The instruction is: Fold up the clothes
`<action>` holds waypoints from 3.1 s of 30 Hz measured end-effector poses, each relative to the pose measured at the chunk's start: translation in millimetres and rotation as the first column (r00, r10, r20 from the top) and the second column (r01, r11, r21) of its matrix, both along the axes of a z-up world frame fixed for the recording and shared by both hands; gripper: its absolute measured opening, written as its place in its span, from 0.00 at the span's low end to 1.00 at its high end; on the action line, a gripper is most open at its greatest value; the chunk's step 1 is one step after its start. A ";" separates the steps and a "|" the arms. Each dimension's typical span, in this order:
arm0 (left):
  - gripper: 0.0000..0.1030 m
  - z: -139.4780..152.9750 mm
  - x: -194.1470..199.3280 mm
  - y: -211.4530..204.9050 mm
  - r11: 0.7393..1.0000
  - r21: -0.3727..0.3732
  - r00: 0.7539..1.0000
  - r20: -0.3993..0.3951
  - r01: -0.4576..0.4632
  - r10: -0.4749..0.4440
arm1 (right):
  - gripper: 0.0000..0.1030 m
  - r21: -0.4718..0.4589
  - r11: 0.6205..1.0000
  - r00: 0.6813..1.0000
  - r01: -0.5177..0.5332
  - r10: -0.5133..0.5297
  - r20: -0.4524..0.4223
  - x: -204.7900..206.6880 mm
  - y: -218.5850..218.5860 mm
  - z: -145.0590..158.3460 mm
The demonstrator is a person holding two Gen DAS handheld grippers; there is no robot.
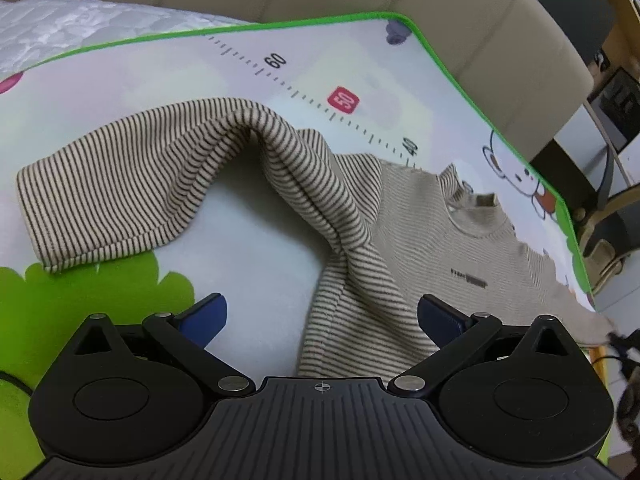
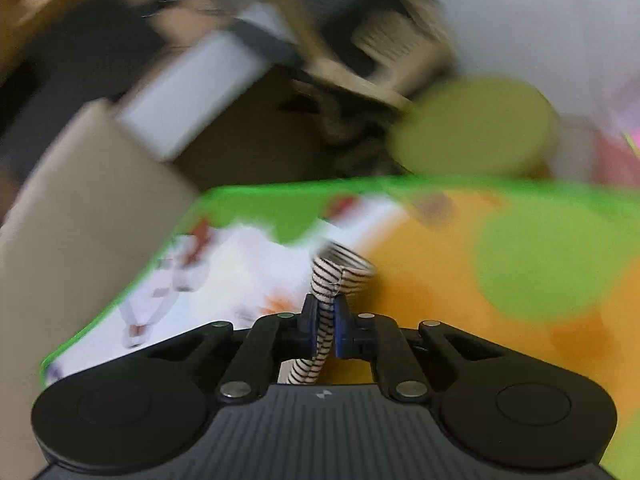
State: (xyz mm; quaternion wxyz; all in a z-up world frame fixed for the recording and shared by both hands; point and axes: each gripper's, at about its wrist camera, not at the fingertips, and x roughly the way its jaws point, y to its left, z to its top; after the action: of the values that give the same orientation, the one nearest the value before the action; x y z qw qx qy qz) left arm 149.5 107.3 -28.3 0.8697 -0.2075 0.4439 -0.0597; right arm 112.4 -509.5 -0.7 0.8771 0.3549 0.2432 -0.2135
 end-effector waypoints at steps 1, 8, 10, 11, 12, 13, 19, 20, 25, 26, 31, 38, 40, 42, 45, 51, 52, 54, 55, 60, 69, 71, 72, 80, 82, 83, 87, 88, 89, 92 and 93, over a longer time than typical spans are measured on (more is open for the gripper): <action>1.00 0.5 1.0 1.0 1.000 -0.004 1.000 0.001 -0.004 0.004 | 0.07 -0.059 0.997 0.999 -0.047 0.048 0.012 6.0 9.5 18.5; 1.00 4.2 1.5 5.8 0.999 -0.041 1.000 0.006 -0.013 0.014 | 0.07 -0.226 0.937 0.946 -0.267 0.300 0.124 21.8 86.6 109.5; 1.00 7.6 0.5 8.0 0.998 -0.054 1.000 0.016 -0.018 0.019 | 0.07 -0.266 0.905 0.920 -0.331 0.372 0.122 27.4 115.9 122.6; 1.00 10.0 -0.3 9.6 0.998 -0.057 0.999 0.024 -0.023 0.024 | 0.07 -0.282 0.888 0.906 -0.362 0.407 0.118 30.6 130.4 127.9; 1.00 12.4 -1.2 11.1 0.998 -0.054 0.999 0.032 -0.028 0.030 | 0.07 -0.296 0.871 0.890 -0.392 0.440 0.115 34.1 145.2 133.1; 1.00 14.5 -1.8 12.5 0.998 -0.046 0.999 0.037 -0.033 0.035 | 0.07 -0.303 0.856 0.874 -0.420 0.471 0.117 38.5 160.4 137.7; 1.00 24.9 -4.7 34.2 0.992 0.036 0.993 0.032 -0.118 0.117 | 0.07 -0.325 0.758 0.779 -0.565 0.620 0.090 64.3 244.0 145.5; 1.00 26.1 -4.4 41.0 0.990 0.025 0.990 0.026 -0.139 0.138 | 0.07 -0.328 0.741 0.765 -0.586 0.640 0.080 66.7 257.9 144.0; 1.00 26.7 -2.9 61.9 0.981 -0.015 0.981 -0.003 -0.195 0.195 | 0.07 -0.320 0.680 0.709 -0.660 0.704 0.036 75.2 318.3 132.9; 1.00 25.9 -2.7 63.0 0.980 -0.018 0.981 -0.009 -0.196 0.196 | 0.07 -0.321 0.667 0.698 -0.672 0.715 0.025 75.7 329.1 129.9; 1.00 16.1 -0.3 67.1 0.981 -0.042 0.981 -0.057 -0.190 0.187 | 0.11 -0.291 0.634 0.666 -0.716 0.746 -0.016 77.5 365.2 116.2; 1.00 2.0 1.9 71.7 0.977 -0.075 0.975 -0.117 -0.199 0.189 | 0.30 -0.318 0.625 0.665 -0.713 0.746 -0.023 62.4 372.1 109.7; 1.00 0.3 2.1 69.4 0.979 -0.072 0.976 -0.117 -0.193 0.183 | 0.35 -0.329 0.625 0.668 -0.708 0.744 -0.026 58.2 368.8 108.1; 1.00 -1.2 2.3 66.6 0.980 -0.065 0.977 -0.116 -0.186 0.177 | 0.38 -0.332 0.629 0.674 -0.702 0.738 -0.028 53.2 362.4 106.4; 1.00 -3.5 1.4 64.0 0.982 -0.050 0.977 -0.118 -0.182 0.175 | 0.41 -0.328 0.646 0.690 -0.690 0.724 -0.026 45.3 349.6 104.0; 1.00 -6.4 0.1 62.4 0.979 -0.042 0.975 -0.113 -0.197 0.191 | 0.47 -0.337 0.671 0.718 -0.661 0.696 -0.022 28.8 326.6 100.9; 1.00 -6.3 -0.7 63.0 0.978 -0.046 0.974 -0.111 -0.205 0.199 | 0.48 -0.340 0.673 0.721 -0.657 0.693 -0.021 26.0 323.4 100.6; 1.00 -5.7 -3.5 66.4 0.970 -0.052 0.967 -0.111 -0.237 0.230 | 0.51 -0.346 0.677 0.725 -0.649 0.688 -0.012 20.3 317.2 100.0; 1.00 -5.0 -5.8 69.2 0.964 -0.058 0.961 -0.113 -0.260 0.252 | 0.53 -0.353 0.680 0.728 -0.643 0.685 -0.006 17.8 314.4 99.3; 1.00 2.0 -23.0 99.4 0.901 -0.140 0.908 -0.157 -0.410 0.389 | 0.56 -0.328 0.705 0.739 -0.629 0.673 0.029 10.6 295.6 90.3; 1.00 56.3 -39.2 178.2 0.740 0.178 0.761 0.116 -0.649 0.639 | 0.67 -0.298 0.708 0.734 -0.640 0.678 0.033 -31.6 254.8 38.7; 1.00 69.6 -41.9 181.3 0.778 0.177 0.797 0.127 -0.603 0.590 | 0.67 -0.268 0.722 0.743 -0.638 0.669 0.032 -39.8 246.8 20.1; 1.00 69.8 -41.7 177.9 0.816 0.137 0.828 0.096 -0.561 0.553 | 0.67 -0.248 0.732 0.750 -0.634 0.661 0.033 -42.4 243.1 10.3; 1.00 25.3 -10.1 104.1 0.943 0.118 0.948 -0.032 -0.311 0.317 | 0.67 -0.172 0.771 0.775 -0.613 0.630 0.057 -48.0 235.0 -12.7; 0.86 13.0 3.1 89.2 0.932 0.213 0.951 -0.037 -0.293 0.308 | 0.68 -0.182 0.768 0.775 -0.614 0.631 0.050 -49.6 236.8 -15.6; 0.48 8.6 5.9 88.3 0.923 0.258 0.950 -0.050 -0.285 0.307 | 0.68 -0.189 0.769 0.777 -0.611 0.628 0.043 -50.1 237.8 -18.0; 0.05 22.6 12.9 93.4 0.904 0.296 0.942 -0.037 -0.309 0.334 | 0.68 -0.179 0.778 0.789 -0.603 0.615 0.016 -49.2 236.4 -28.6; 0.05 37.4 12.2 92.9 0.901 0.303 0.946 -0.003 -0.309 0.325 | 0.68 -0.159 0.785 0.793 -0.598 0.609 0.022 -48.2 233.6 -29.8; 0.05 56.8 12.9 90.7 0.897 0.316 0.949 0.035 -0.309 0.315 | 0.68 -0.140 0.793 0.798 -0.593 0.602 0.025 -46.9 231.0 -31.5; 0.05 118.0 16.9 81.8 0.888 0.339 0.949 0.152 -0.311 0.275 | 0.68 -0.081 0.814 0.815 -0.575 0.579 0.031 -43.9 223.4 -37.4; 0.05 141.3 20.4 74.2 0.888 0.343 0.947 0.196 -0.308 0.253 | 0.68 -0.072 0.818 0.818 -0.571 0.574 0.037 -43.7 222.1 -37.7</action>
State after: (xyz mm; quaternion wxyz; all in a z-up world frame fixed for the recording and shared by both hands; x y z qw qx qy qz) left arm 169.9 181.6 112.9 0.9226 -0.0975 0.3476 0.1363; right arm 68.7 -287.4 -38.4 0.9171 0.2458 0.3074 0.0630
